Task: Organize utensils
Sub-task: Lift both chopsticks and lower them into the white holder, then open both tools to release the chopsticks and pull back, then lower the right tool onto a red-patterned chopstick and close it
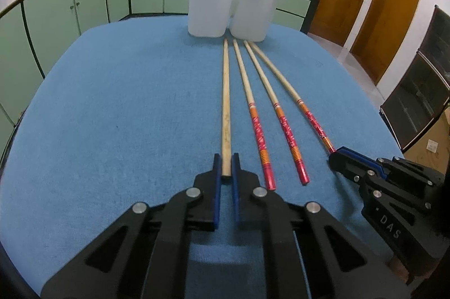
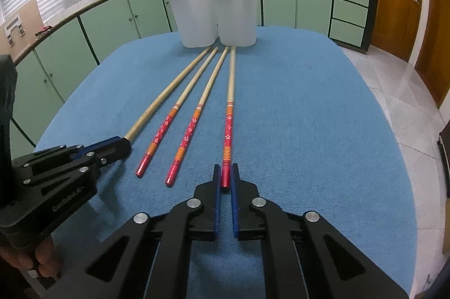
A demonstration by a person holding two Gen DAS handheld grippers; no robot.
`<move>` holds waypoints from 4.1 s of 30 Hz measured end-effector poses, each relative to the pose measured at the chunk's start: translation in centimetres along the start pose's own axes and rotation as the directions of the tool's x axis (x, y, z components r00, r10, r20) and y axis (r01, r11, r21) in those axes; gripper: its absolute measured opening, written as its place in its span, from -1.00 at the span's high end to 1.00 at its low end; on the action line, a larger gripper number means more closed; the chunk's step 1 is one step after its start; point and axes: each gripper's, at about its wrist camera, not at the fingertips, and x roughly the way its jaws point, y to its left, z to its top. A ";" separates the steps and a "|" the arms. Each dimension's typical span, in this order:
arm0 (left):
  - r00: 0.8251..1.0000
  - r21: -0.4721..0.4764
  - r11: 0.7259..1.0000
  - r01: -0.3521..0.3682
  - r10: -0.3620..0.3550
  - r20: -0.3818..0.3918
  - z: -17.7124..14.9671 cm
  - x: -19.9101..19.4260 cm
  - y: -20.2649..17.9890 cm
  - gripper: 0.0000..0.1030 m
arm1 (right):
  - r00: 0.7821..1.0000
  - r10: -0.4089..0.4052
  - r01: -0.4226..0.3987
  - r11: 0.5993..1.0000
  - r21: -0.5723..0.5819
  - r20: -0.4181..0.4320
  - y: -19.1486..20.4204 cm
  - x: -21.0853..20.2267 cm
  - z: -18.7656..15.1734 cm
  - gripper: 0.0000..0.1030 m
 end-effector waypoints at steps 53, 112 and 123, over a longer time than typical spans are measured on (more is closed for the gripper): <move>0.766 0.080 0.997 0.013 -0.061 0.640 20.9 -18.9 -3.7 0.89 | 0.807 0.137 -0.081 0.989 -0.121 0.574 -1.1 -19.3 21.3 0.89; 0.962 -0.047 0.997 -0.067 0.077 0.263 5.1 -3.9 1.3 -0.27 | 0.960 -0.025 -0.009 0.993 0.121 0.277 -1.8 -4.5 4.9 0.07; 0.993 -0.042 0.996 -0.079 0.082 0.086 0.8 -0.6 1.9 0.03 | 0.996 0.004 -0.009 0.998 0.059 0.085 1.5 0.3 1.1 0.49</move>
